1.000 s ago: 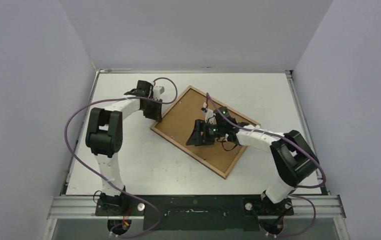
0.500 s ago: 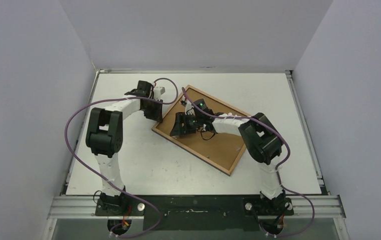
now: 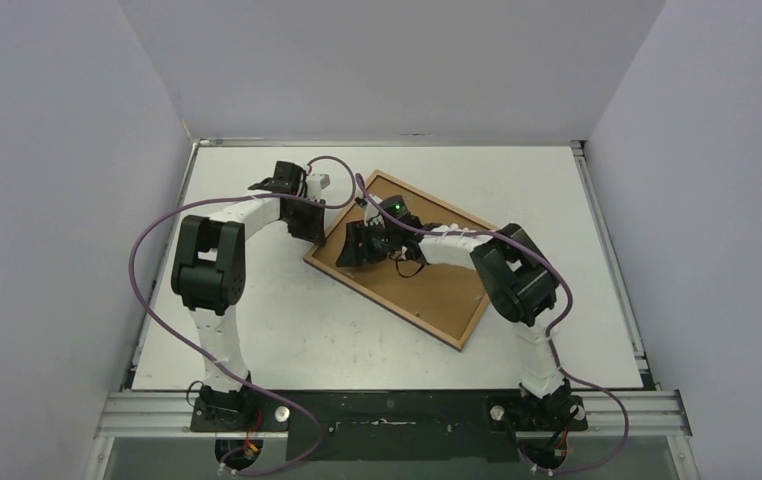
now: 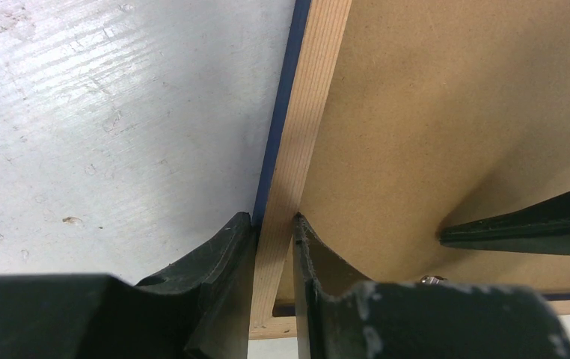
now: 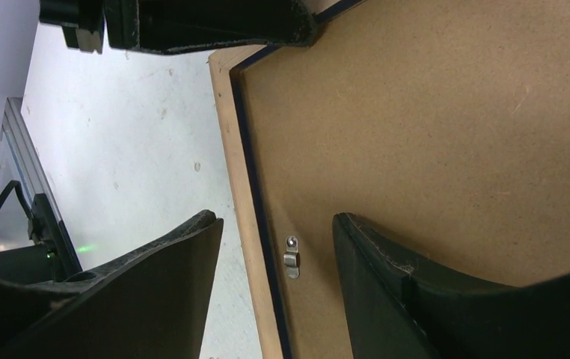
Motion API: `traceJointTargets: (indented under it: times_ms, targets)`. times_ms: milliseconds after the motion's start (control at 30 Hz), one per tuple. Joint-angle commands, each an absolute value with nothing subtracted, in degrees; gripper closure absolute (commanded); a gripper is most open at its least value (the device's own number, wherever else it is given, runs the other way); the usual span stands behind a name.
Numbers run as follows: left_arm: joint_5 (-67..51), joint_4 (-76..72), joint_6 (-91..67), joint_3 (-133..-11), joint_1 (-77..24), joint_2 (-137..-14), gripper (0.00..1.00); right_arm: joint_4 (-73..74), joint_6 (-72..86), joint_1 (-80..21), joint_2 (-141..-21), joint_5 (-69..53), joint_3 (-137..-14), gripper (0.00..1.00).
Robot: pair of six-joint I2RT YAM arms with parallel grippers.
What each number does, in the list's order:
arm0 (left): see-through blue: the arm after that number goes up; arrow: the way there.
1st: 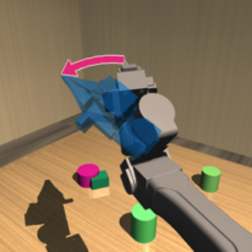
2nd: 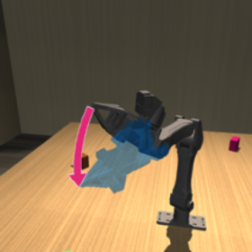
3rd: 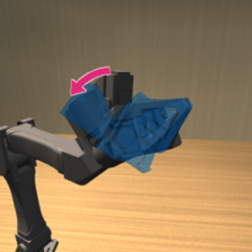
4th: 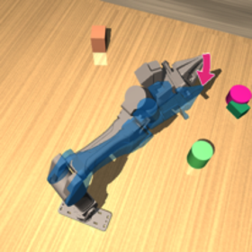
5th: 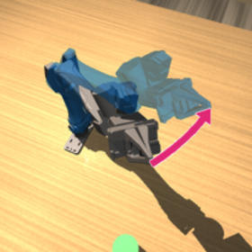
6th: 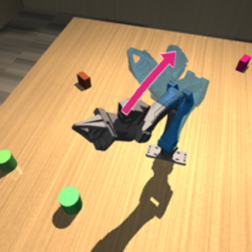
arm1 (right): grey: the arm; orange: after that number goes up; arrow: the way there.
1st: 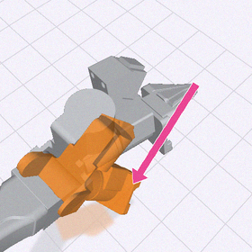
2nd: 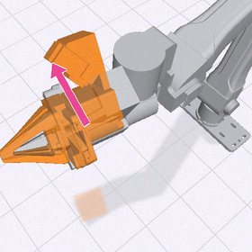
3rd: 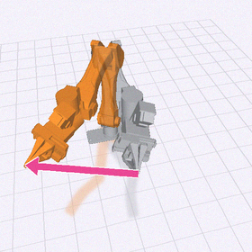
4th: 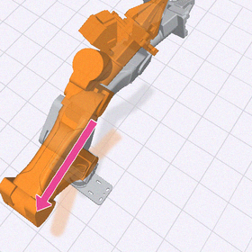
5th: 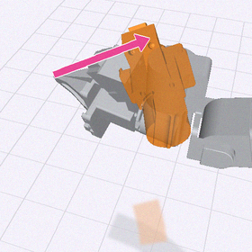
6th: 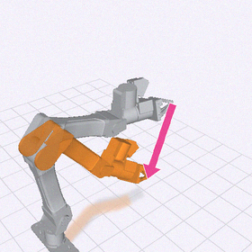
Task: Put the photo into the frame
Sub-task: Install the photo frame at the center of the board.
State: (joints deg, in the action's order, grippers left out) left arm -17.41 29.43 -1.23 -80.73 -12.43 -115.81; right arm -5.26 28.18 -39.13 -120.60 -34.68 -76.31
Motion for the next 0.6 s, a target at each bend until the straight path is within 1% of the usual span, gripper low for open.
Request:
traceJointTargets:
  times_ms: [0, 233, 567]
  targets:
    - [-17.78, 33.72, -1.57, -80.37, -12.34, -115.05, 0.92, -4.25, 29.41, -40.9, -117.9, -35.27, -70.51, 0.43]
    - [-17.47, 33.39, -1.85, -80.41, -12.39, -114.97, 0.93, -6.93, 32.21, -42.32, -115.31, -37.01, -65.98, 0.43]
    - [-17.04, 32.96, -2.15, -80.17, -12.48, -115.04, 0.94, -7.69, 33.75, -42.44, -113.99, -38.77, -65.0, 0.43]
